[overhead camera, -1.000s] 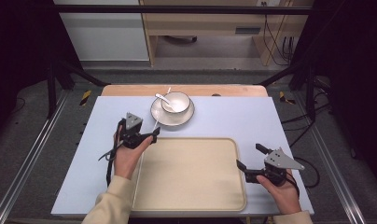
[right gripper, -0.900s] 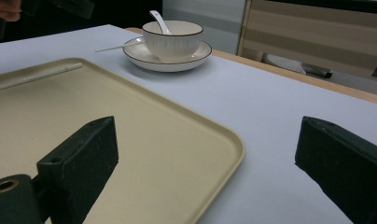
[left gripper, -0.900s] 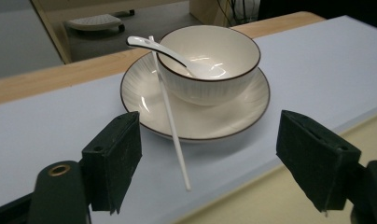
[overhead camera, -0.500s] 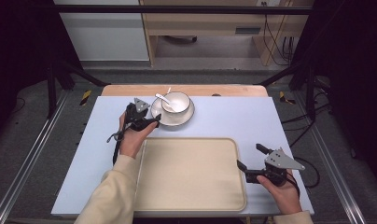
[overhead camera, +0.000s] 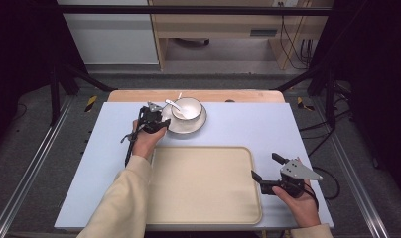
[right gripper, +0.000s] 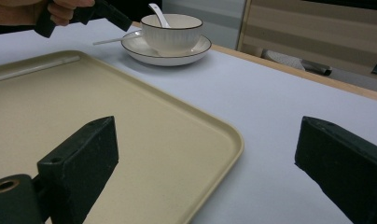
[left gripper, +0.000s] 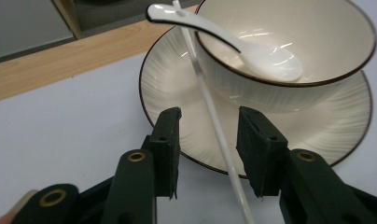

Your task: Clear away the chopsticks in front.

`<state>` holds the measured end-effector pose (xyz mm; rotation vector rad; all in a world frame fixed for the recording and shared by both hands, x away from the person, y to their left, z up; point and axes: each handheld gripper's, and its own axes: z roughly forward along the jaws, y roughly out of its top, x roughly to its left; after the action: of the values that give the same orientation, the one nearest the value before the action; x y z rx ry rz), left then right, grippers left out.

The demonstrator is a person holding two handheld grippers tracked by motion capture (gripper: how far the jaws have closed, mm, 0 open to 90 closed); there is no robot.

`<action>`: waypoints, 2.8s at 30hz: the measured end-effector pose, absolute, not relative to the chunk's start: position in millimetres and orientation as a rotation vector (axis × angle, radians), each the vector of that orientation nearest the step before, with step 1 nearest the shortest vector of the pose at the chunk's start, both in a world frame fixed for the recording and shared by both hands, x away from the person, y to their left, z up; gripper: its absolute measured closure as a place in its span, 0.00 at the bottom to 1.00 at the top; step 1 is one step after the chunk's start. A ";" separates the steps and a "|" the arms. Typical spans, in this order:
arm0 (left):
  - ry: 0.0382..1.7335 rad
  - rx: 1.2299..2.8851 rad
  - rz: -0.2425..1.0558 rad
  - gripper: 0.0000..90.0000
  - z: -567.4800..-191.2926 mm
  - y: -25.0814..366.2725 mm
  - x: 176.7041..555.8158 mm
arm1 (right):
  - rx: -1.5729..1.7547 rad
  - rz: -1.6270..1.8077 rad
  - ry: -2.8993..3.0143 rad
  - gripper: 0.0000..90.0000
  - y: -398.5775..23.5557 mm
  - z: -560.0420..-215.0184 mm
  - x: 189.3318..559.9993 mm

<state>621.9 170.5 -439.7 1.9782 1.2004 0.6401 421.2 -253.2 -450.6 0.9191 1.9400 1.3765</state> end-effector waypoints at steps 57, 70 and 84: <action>1.398 1.779 0.784 0.95 -426.3 204.2 583.3 | 0.912 1.370 1.947 0.08 -254.1 -451.5 422.6; 1.415 1.657 0.851 0.95 -416.9 215.8 510.1 | 0.903 1.430 1.911 0.05 -256.7 -447.5 419.9; 1.436 1.523 0.863 0.95 -427.5 210.7 428.9 | 0.916 1.429 1.908 0.06 -255.9 -447.5 418.6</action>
<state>428.9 210.7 -427.5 1.5230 1.4359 0.8630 418.6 -255.9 -447.5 0.9157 1.9077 1.4293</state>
